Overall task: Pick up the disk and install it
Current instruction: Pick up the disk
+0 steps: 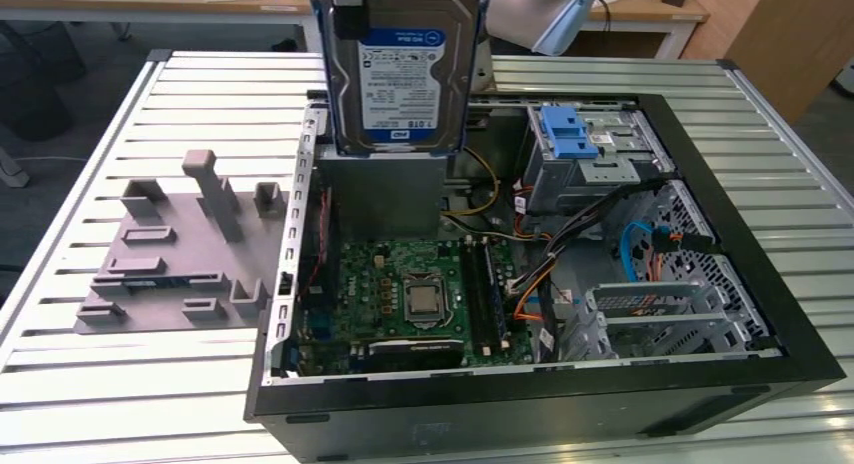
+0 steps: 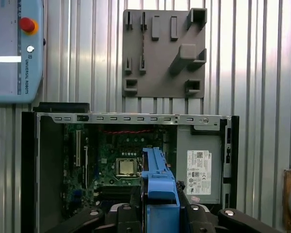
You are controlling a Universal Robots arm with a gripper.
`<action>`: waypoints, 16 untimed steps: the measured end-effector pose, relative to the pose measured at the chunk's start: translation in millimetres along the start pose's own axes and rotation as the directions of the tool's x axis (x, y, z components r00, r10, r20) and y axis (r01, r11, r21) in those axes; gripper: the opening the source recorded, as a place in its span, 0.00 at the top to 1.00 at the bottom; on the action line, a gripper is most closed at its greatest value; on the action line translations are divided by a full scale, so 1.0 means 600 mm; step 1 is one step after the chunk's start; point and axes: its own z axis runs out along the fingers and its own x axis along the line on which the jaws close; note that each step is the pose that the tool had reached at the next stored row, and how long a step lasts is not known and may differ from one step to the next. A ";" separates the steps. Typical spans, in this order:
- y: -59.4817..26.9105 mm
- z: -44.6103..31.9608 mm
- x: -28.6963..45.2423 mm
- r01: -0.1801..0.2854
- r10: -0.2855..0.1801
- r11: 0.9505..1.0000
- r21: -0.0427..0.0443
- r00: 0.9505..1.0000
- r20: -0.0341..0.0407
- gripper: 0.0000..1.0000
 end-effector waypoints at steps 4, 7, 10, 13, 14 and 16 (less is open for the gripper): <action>-0.009 0.000 0.005 0.000 0.000 1.000 0.000 1.000 0.000 0.64; -0.019 0.000 0.009 0.000 0.000 1.000 -0.001 1.000 0.000 0.64; -0.026 0.000 0.013 0.000 0.000 1.000 -0.001 1.000 0.000 0.64; -0.031 0.000 0.016 -0.001 0.001 1.000 -0.001 1.000 0.000 0.64; -0.033 0.000 0.018 -0.002 0.002 1.000 -0.001 1.000 0.000 0.64; -0.037 0.000 0.020 -0.002 0.002 1.000 -0.001 1.000 0.000 0.64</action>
